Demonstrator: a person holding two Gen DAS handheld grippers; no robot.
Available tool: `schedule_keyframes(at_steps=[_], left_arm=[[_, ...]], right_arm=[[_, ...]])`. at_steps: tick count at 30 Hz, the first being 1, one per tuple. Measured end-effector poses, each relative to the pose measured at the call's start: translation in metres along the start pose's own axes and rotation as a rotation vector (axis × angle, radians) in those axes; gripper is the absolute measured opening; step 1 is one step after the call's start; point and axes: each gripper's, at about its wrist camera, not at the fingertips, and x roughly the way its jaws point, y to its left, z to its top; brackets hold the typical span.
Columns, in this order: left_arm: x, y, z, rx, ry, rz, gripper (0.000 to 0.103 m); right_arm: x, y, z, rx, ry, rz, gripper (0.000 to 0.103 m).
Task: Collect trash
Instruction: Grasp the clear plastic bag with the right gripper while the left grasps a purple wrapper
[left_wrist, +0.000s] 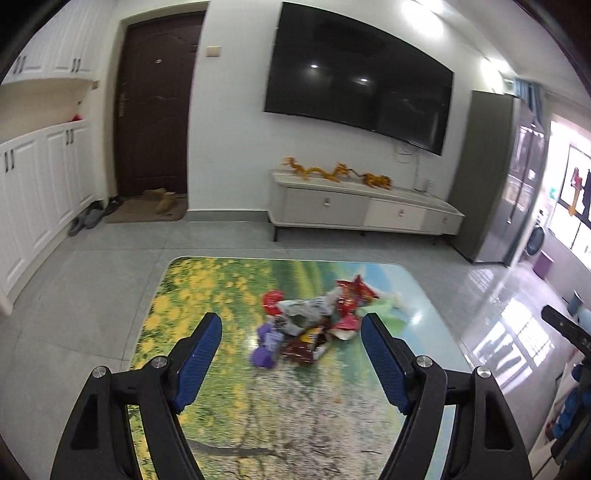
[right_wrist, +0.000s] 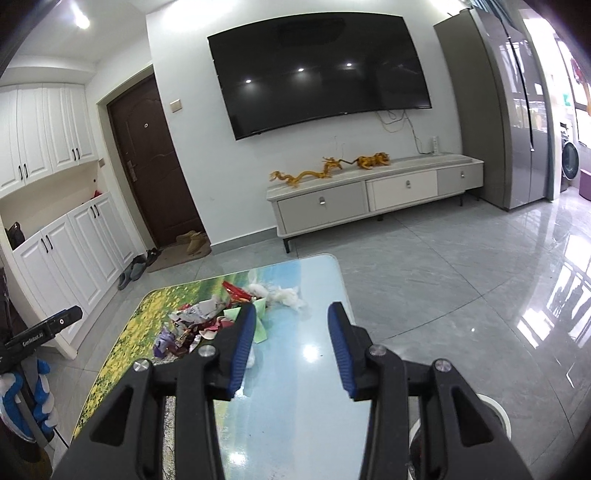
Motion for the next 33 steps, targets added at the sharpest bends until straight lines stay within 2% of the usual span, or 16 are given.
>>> schedule_keyframes(at_steps=[6, 12, 18, 25, 28, 30, 33], left_arm=[[0.042, 0.022, -0.009, -0.024, 0.070, 0.062, 0.075], [0.108, 0.034, -0.032, -0.053, 0.207, 0.099, 0.062], [0.157, 0.034, -0.059, -0.057, 0.297, 0.072, 0.046], [0.178, 0.025, -0.068, -0.048, 0.324, 0.022, 0.032], [0.178, 0.017, -0.070, -0.026, 0.322, 0.001, 0.022], [0.177, 0.014, -0.070, -0.015, 0.318, -0.004, 0.019], [0.173, 0.011, -0.071, -0.003, 0.305, -0.007, 0.014]], right_arm=[[0.030, 0.014, -0.003, -0.031, 0.056, 0.014, 0.039], [0.099, 0.029, -0.022, -0.060, 0.180, 0.044, 0.039], [0.161, 0.048, -0.048, -0.092, 0.277, 0.074, 0.039], [0.220, 0.070, -0.074, -0.129, 0.382, 0.116, 0.039], [0.229, 0.072, -0.081, -0.133, 0.407, 0.117, 0.039], [0.229, 0.071, -0.086, -0.132, 0.408, 0.119, 0.038], [0.224, 0.070, -0.088, -0.139, 0.407, 0.131, 0.029]])
